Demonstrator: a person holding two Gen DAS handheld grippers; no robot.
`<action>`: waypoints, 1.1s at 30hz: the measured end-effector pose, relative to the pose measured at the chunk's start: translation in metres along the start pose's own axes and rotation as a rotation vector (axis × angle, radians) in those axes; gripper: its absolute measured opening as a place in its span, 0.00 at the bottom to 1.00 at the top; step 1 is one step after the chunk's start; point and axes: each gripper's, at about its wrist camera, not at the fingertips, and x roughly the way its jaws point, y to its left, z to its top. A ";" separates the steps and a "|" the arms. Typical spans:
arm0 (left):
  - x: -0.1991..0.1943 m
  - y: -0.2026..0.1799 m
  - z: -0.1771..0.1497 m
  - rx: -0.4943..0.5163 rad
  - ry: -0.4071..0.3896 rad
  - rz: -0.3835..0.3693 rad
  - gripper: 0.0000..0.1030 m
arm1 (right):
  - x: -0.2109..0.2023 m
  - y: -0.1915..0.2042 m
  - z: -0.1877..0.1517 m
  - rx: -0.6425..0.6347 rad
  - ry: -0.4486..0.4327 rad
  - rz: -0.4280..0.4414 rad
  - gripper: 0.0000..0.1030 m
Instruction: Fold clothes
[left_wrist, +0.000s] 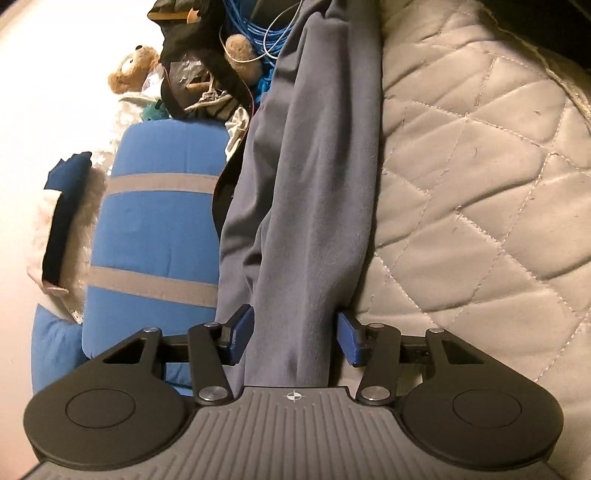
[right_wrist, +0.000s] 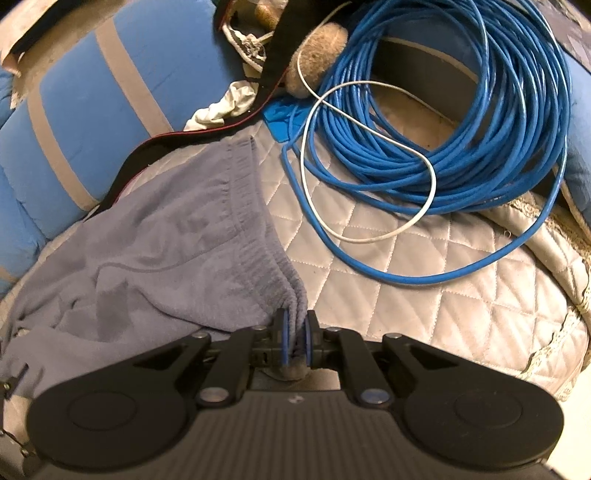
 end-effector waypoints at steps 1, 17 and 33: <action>0.002 0.001 0.001 0.000 -0.004 0.002 0.45 | 0.001 0.000 0.001 0.001 0.005 0.000 0.09; 0.009 -0.009 0.017 0.070 0.089 0.003 0.05 | -0.004 -0.008 -0.001 -0.001 0.019 0.033 0.09; -0.050 0.094 -0.006 -0.442 0.077 -0.746 0.09 | -0.009 -0.035 0.018 0.121 0.058 0.017 0.30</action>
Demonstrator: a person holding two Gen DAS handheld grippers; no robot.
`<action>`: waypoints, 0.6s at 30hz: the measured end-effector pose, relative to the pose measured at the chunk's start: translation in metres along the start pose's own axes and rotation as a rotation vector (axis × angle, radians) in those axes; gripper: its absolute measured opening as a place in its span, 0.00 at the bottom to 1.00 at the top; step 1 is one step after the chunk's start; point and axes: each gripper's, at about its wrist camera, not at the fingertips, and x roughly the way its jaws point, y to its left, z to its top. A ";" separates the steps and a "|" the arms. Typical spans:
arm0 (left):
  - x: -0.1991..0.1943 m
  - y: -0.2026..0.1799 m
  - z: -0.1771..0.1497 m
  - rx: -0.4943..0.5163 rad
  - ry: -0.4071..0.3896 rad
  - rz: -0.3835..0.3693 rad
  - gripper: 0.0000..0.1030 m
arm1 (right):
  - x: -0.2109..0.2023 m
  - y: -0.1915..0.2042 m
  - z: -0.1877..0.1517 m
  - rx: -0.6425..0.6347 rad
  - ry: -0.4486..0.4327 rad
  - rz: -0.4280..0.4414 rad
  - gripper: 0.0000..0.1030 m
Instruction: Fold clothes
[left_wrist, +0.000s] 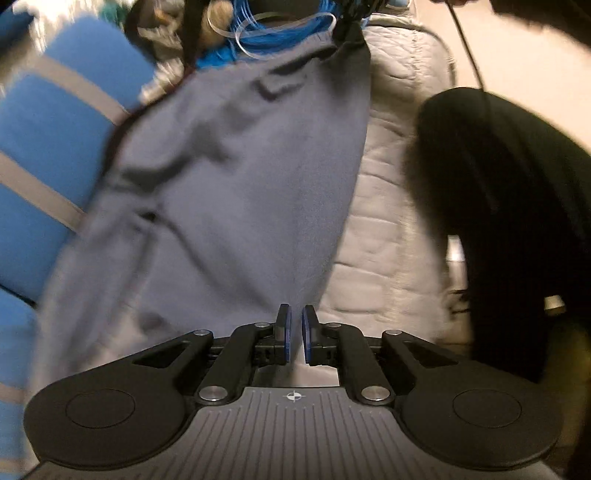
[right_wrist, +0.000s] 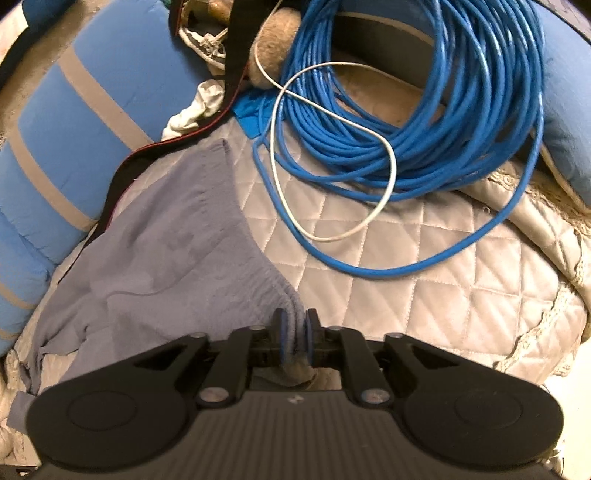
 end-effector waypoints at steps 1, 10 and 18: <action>0.002 0.002 -0.004 -0.022 0.002 -0.020 0.12 | -0.003 0.001 -0.002 -0.013 -0.027 -0.025 0.39; -0.004 0.006 -0.052 -0.134 -0.087 0.183 0.41 | -0.041 0.030 -0.032 -0.192 -0.246 -0.093 0.86; -0.014 0.004 -0.040 -0.127 -0.172 0.216 0.62 | -0.041 0.075 -0.069 -0.401 -0.268 -0.121 0.95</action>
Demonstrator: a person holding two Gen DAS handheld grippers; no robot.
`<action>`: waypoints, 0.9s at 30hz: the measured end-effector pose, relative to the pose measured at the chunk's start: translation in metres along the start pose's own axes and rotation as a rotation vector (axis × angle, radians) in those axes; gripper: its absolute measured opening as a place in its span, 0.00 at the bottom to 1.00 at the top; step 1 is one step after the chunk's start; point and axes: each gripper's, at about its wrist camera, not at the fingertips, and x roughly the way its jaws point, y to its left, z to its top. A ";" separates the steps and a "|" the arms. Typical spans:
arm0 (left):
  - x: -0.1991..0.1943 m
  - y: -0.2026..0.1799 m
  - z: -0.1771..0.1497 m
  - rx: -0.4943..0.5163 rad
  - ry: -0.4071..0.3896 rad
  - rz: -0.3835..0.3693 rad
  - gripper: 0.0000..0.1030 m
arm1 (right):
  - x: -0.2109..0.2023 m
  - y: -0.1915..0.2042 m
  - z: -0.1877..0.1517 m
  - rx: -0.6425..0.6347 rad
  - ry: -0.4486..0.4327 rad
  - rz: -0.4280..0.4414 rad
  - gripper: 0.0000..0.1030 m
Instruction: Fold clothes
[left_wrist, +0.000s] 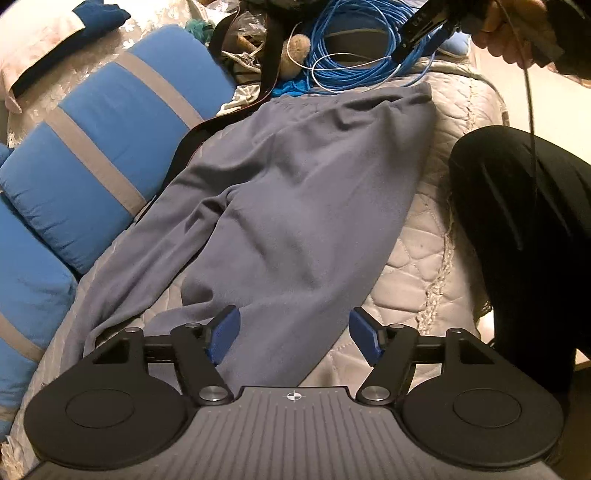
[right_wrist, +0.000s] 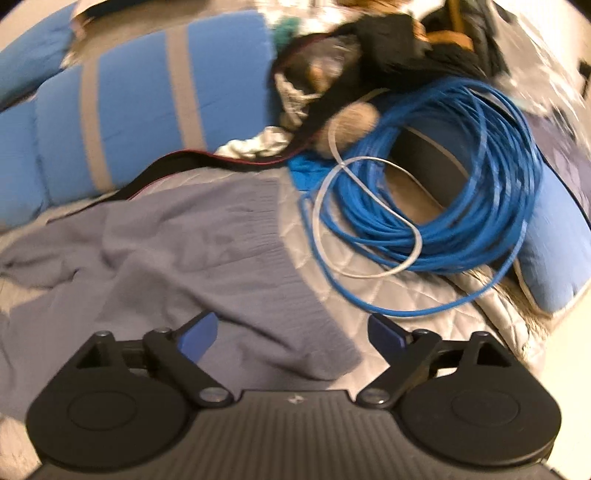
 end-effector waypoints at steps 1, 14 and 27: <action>0.001 -0.001 0.002 0.003 0.006 0.003 0.62 | -0.002 0.005 -0.001 -0.011 -0.003 0.007 0.96; 0.002 0.019 0.022 -0.129 -0.107 0.017 0.72 | -0.023 0.035 -0.038 -0.224 -0.027 -0.061 1.00; -0.012 0.036 0.012 -0.264 -0.183 0.032 0.77 | -0.061 0.062 -0.040 -0.268 -0.086 -0.144 1.00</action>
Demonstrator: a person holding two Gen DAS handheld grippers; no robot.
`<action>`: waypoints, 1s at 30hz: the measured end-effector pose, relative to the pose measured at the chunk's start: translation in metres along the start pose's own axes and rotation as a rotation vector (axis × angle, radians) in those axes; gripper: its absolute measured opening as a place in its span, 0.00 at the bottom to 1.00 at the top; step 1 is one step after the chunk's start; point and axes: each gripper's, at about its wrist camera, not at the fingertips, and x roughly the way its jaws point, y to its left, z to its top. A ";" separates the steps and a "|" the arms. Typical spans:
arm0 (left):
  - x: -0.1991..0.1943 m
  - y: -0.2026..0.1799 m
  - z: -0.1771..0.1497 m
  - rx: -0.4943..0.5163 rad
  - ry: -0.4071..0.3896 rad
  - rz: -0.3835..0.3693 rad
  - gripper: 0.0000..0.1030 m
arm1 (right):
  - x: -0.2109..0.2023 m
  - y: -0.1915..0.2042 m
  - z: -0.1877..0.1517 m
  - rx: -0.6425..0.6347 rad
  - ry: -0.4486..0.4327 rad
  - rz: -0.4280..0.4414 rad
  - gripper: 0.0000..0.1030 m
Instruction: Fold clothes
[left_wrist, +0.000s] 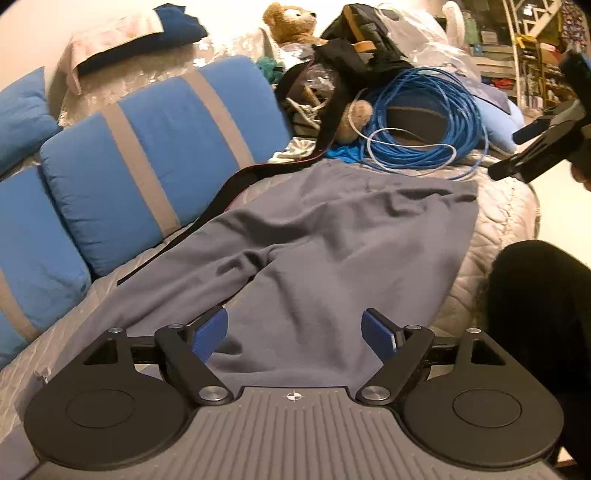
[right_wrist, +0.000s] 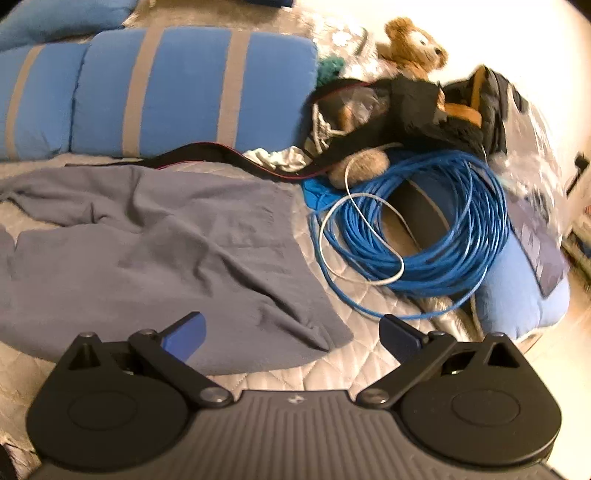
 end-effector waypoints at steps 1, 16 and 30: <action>0.001 0.002 0.000 -0.005 0.008 -0.002 0.77 | -0.001 0.005 0.001 -0.030 -0.009 -0.007 1.00; 0.002 -0.017 0.022 0.055 -0.054 0.001 0.77 | 0.039 0.027 -0.048 -0.505 -0.027 -0.008 1.00; 0.033 -0.012 0.035 0.031 -0.102 0.014 0.78 | 0.082 -0.011 -0.056 -1.007 -0.036 -0.135 0.99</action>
